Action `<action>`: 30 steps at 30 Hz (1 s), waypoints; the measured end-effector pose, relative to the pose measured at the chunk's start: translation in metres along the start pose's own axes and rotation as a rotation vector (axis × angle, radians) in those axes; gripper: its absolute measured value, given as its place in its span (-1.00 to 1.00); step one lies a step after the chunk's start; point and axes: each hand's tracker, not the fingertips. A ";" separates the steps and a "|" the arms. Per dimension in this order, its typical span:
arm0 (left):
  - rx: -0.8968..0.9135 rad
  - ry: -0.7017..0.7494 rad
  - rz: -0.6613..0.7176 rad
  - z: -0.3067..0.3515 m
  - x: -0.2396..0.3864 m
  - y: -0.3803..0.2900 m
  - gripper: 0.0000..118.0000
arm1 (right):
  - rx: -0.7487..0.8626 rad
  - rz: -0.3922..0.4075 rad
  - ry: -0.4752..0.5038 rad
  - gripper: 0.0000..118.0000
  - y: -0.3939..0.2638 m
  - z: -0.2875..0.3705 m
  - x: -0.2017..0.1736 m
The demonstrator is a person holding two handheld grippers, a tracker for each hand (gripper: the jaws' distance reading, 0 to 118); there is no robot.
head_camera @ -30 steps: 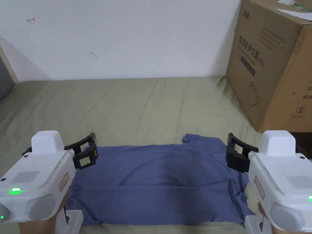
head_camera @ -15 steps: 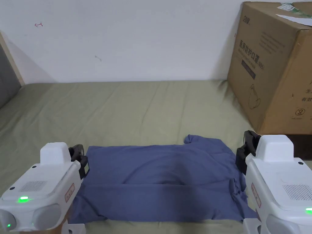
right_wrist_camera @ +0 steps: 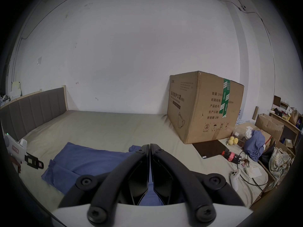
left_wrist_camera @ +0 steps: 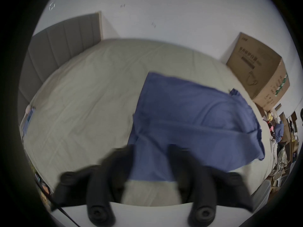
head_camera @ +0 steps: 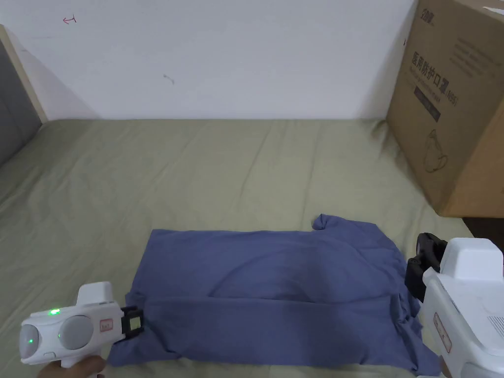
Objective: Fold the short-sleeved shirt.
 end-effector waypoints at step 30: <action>-0.027 -0.026 -0.059 -0.013 -0.003 -0.019 -0.92 | -0.725 -0.223 -0.053 0.51 -0.192 -0.109 0.068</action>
